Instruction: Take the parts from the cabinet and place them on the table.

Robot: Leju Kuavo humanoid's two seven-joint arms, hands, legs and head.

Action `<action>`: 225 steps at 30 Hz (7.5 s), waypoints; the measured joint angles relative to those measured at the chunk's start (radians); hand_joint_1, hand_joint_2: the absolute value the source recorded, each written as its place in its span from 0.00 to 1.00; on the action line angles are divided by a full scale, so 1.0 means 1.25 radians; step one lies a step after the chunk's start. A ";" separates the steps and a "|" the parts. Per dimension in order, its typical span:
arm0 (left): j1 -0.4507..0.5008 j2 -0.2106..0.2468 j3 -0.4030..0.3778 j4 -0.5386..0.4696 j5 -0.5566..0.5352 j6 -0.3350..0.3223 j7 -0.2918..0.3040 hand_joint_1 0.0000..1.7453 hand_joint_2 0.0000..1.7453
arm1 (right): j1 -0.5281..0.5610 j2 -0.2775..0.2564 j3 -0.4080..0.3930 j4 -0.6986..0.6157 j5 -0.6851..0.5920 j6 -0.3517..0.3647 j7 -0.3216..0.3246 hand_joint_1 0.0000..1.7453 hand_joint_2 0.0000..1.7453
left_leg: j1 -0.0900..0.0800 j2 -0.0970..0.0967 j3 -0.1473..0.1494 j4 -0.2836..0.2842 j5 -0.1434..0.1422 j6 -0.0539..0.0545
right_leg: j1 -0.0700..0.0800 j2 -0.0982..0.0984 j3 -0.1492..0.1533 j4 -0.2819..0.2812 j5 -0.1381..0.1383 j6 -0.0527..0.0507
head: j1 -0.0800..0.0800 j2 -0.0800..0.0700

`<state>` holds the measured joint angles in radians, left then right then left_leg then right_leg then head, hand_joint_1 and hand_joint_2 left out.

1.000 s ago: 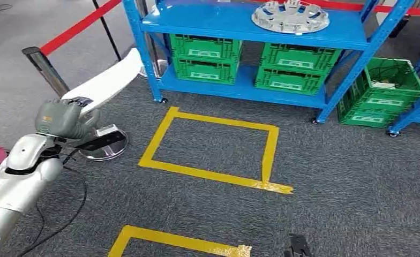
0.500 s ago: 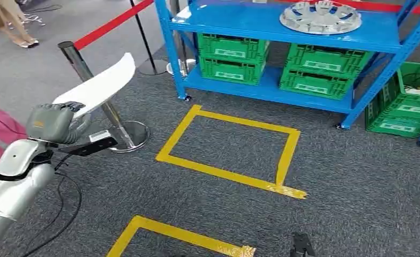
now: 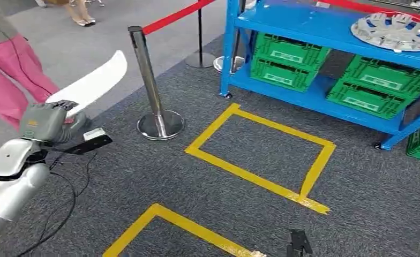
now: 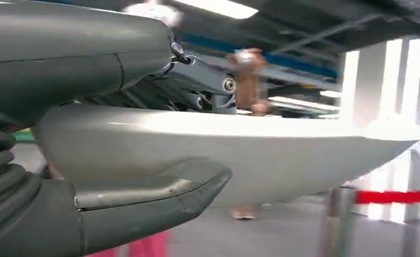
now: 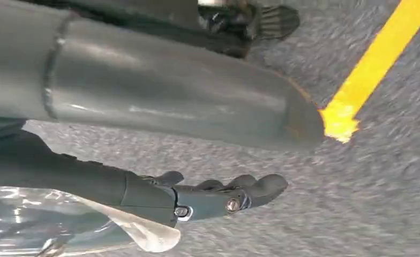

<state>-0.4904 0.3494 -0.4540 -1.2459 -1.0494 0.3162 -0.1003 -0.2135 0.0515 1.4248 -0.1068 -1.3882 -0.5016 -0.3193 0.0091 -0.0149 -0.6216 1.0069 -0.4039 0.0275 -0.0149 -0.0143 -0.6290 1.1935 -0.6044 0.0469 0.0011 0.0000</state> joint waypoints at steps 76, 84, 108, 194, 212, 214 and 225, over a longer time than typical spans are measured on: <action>0.047 0.036 0.056 -0.064 0.044 -0.019 -0.018 1.00 1.00 | 0.028 0.026 0.100 0.023 -0.024 0.171 -0.034 0.00 0.00 | 0.000 -0.036 -0.047 0.051 -0.022 -0.027 | 0.007 0.060 0.059 -0.163 0.107 -0.039 | -0.021 0.000; 0.037 0.026 0.048 -0.049 0.133 -0.060 -0.031 1.00 1.00 | 0.029 0.026 0.101 0.023 -0.044 0.176 -0.017 0.00 0.00 | 0.013 0.009 -0.023 0.054 -0.007 -0.044 | 0.008 0.009 0.065 -0.158 0.097 -0.034 | -0.021 0.000; 0.035 0.013 0.048 -0.042 0.234 -0.109 -0.061 1.00 1.00 | 0.028 0.025 0.101 0.023 -0.048 0.179 -0.003 0.00 0.00 | 0.000 0.009 -0.005 0.014 -0.020 -0.018 | 0.009 0.006 0.060 -0.160 0.097 -0.015 | -0.018 0.000; 0.009 -0.001 0.057 -0.042 0.327 -0.211 -0.043 1.00 1.00 | 0.023 0.020 0.101 0.023 -0.063 0.200 0.016 0.00 0.00 | 0.001 0.008 0.022 0.013 -0.046 -0.024 | 0.009 0.013 0.030 -0.138 0.106 -0.028 | -0.013 0.000; 0.008 0.000 0.056 -0.042 0.327 -0.211 -0.042 1.00 1.00 | 0.021 0.020 0.101 0.023 -0.059 0.200 0.017 0.00 0.00 | 0.001 0.008 0.022 0.013 -0.046 -0.024 | 0.009 0.013 0.030 -0.138 0.106 -0.028 | -0.013 0.000; 0.008 0.001 0.056 -0.042 0.327 -0.211 -0.042 1.00 1.00 | 0.021 0.020 0.101 0.023 -0.059 0.200 0.017 0.00 0.00 | 0.001 0.008 0.022 0.013 -0.046 -0.024 | 0.009 0.013 0.030 -0.138 0.106 -0.028 | -0.013 0.000; 0.008 0.001 0.056 -0.042 0.328 -0.214 -0.042 1.00 1.00 | 0.021 0.020 0.101 0.023 -0.060 0.202 0.021 0.00 0.00 | 0.001 0.008 0.022 0.013 -0.046 -0.024 | 0.009 0.013 0.030 -0.138 0.106 -0.028 | -0.013 0.000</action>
<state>-0.4803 0.3502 -0.3834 -1.2978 -0.6397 0.0492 -0.1522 -0.1866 0.0767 1.5515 -0.0778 -1.4630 -0.2495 -0.2934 0.0103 -0.0051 -0.5939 1.0225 -0.4617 -0.0022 -0.0030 0.0023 -0.5916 1.0212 -0.4716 0.0119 -0.0156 0.0000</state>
